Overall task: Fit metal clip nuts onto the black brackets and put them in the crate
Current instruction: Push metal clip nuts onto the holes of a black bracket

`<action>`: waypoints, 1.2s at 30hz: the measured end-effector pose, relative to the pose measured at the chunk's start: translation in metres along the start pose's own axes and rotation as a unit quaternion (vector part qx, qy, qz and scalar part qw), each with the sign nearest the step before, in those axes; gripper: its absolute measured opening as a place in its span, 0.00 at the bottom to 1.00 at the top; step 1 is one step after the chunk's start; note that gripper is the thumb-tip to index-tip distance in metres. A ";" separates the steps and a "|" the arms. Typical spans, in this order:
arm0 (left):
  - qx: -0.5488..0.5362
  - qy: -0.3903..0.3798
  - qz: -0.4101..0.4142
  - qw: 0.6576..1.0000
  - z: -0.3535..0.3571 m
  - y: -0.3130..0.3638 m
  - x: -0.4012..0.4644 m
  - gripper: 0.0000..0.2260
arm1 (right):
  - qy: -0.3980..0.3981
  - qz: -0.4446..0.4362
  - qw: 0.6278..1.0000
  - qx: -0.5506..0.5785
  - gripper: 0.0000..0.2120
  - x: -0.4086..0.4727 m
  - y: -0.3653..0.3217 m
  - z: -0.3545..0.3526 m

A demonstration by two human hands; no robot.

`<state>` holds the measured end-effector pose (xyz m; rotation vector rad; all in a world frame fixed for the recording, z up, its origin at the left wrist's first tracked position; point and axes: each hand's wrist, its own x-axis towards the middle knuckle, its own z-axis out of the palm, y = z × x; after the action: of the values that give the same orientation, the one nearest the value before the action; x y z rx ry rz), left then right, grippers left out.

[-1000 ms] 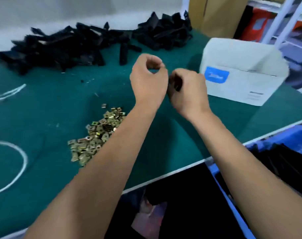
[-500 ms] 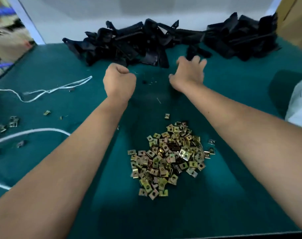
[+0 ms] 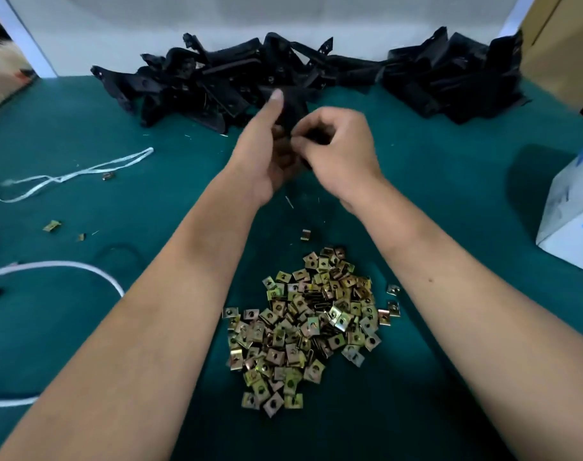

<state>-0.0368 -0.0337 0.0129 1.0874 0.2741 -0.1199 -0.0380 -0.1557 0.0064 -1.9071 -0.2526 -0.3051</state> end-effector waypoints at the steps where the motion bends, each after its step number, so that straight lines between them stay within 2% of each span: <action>1: -0.049 -0.028 0.002 0.998 0.001 0.004 -0.004 0.26 | -0.050 -0.023 0.998 0.024 0.08 -0.012 -0.005 -0.001; 3: -0.122 -0.048 0.031 0.991 0.004 0.010 -0.018 0.24 | -0.113 -0.032 0.992 0.047 0.09 -0.034 -0.010 -0.009; 4: -0.132 -0.037 0.066 0.988 0.004 0.011 -0.028 0.21 | -0.120 -0.035 0.992 0.034 0.09 -0.042 -0.012 -0.015; 6: -0.066 0.024 0.173 0.982 -0.002 0.011 -0.044 0.06 | -0.122 -0.056 0.988 -0.081 0.10 -0.054 -0.008 -0.029; 7: 0.025 0.064 0.237 0.969 -0.010 0.010 -0.051 0.01 | -0.139 -0.062 0.975 -0.161 0.11 -0.060 -0.005 -0.035; 9: 0.245 0.116 0.324 0.907 -0.027 0.007 -0.061 0.05 | -0.201 -0.043 0.940 -0.271 0.15 -0.070 -0.001 -0.042; 11: 0.431 0.130 0.321 0.833 -0.045 -0.002 -0.069 0.18 | -0.239 -0.029 0.926 -0.291 0.14 -0.075 0.000 -0.041; 14: 0.612 0.109 0.260 0.739 -0.063 -0.016 -0.076 0.31 | -0.240 -0.044 0.928 -0.283 0.09 -0.079 -0.002 -0.037; 16: 0.674 0.085 0.259 0.687 -0.069 -0.021 -0.075 0.37 | -0.211 -0.063 0.930 -0.293 0.07 -0.079 0.000 -0.035; 17: 0.679 0.079 0.259 0.682 -0.071 -0.022 -0.075 0.39 | -0.191 -0.067 0.935 -0.293 0.08 -0.080 0.002 -0.035; 18: 0.670 0.069 0.261 0.692 -0.072 -0.022 -0.074 0.38 | -0.166 -0.062 0.944 -0.277 0.08 -0.079 0.004 -0.035; 21: 0.628 0.024 0.291 0.722 -0.074 -0.024 -0.074 0.19 | -0.059 0.015 0.993 -0.104 0.11 -0.077 0.009 -0.037; 23: 0.625 0.006 0.307 0.718 -0.071 -0.027 -0.073 0.15 | -0.012 0.079 0.996 0.038 0.13 -0.074 0.009 -0.039; 25: 0.630 0.000 0.322 0.706 -0.067 -0.030 -0.070 0.16 | -0.018 0.102 0.989 0.109 0.12 -0.074 0.008 -0.038; 29: 0.660 0.007 0.339 0.670 -0.065 -0.036 -0.064 0.24 | -0.059 0.079 0.993 0.064 0.11 -0.075 0.011 -0.033; 32: 0.668 0.007 0.339 0.663 -0.066 -0.038 -0.061 0.32 | -0.063 0.073 0.995 0.037 0.10 -0.077 0.013 -0.030; 36: 0.678 0.020 0.329 0.656 -0.065 -0.038 -0.061 0.36 | -0.066 0.071 0.994 0.047 0.09 -0.079 0.013 -0.026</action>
<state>-0.1151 0.0043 -0.0310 2.6411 -0.2935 0.4510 -0.1109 -0.1871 -0.0222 -1.8441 -0.2133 -0.0704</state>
